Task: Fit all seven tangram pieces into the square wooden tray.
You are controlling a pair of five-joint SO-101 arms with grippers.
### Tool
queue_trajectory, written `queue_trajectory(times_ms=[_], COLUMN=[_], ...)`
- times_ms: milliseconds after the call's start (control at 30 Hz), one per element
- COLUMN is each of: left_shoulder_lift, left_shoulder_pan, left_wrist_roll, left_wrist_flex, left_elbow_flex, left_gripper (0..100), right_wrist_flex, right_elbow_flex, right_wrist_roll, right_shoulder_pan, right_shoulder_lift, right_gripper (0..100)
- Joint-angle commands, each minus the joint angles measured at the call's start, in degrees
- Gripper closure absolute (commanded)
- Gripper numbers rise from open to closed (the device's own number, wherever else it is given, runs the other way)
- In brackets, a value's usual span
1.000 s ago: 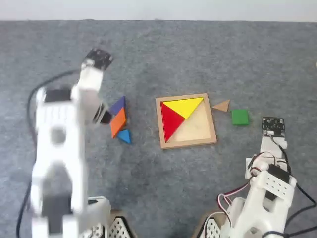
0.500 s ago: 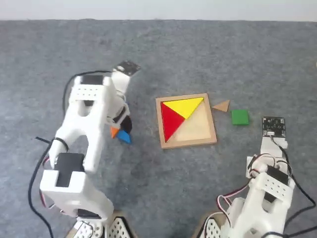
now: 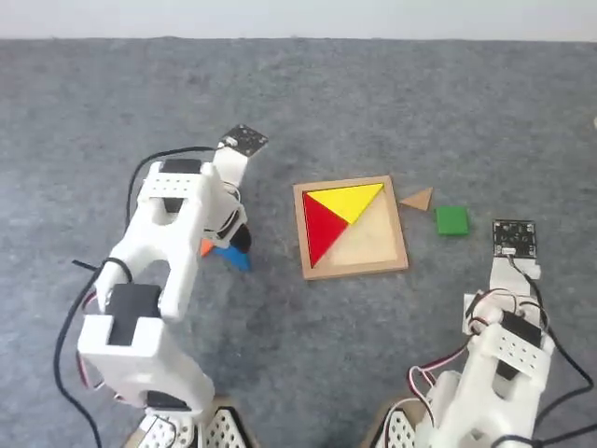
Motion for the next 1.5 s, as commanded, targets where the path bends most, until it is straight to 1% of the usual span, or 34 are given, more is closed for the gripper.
queue_trajectory(times_ms=[0, 100, 233, 333, 467, 567, 700, 833, 967, 1200, 1333, 1467], left_shoulder_lift=[3.4, 4.2, 4.4, 4.4, 4.2, 2.9, -1.9, -5.1, -5.2, -5.1, -1.8, 4.0], left_shoulder_pan=[-0.8, -1.0, -3.5, -5.3, -6.2, -6.3, -5.4, -2.7, -2.6, -4.0, -4.9, -6.4], left_wrist_roll=[-1.2, -1.2, -1.2, -3.3, -5.2, -4.0, -3.0, -2.9, -2.4, 5.5, 8.8, 8.5], left_wrist_flex=[-3.0, -2.9, -3.0, -2.8, -2.5, -2.2, 4.3, 8.5, 7.5, 0.9, 1.6, 1.1], left_elbow_flex=[-0.6, -1.3, -3.4, -3.9, -3.9, -5.0, -8.5, -9.0, -9.0, -8.9, -8.9, -9.1], left_gripper=[76, 76, 76, 76, 80, 80, 74, 73, 73, 73, 73, 73], right_wrist_flex=[-1.2, -1.2, -1.2, -1.2, -1.2, -1.2, -1.3, -1.3, -1.3, -1.3, -1.3, -1.3], right_elbow_flex=[0.0, 0.0, 0.0, 0.0, 0.0, 0.0, 0.0, 0.0, 0.0, 0.1, 0.1, 0.1], right_wrist_roll=[0.1, 0.1, 0.1, 0.1, 0.1, 0.1, 0.1, 0.1, 0.1, 0.1, 0.1, 0.1], right_shoulder_pan=[0.5, 0.5, 0.5, 0.5, 0.5, 0.5, 0.5, 0.5, 0.5, 0.5, 0.5, 0.5], right_shoulder_lift=[-1.3, -1.3, -1.3, -1.3, -1.3, -1.3, -1.3, -1.3, -1.3, -1.3, -1.3, -1.3], right_gripper=[94.1, 94.1, 94.2, 94.2, 94.2, 94.2, 94.3, 94.3, 94.3, 94.3, 94.3, 94.3])
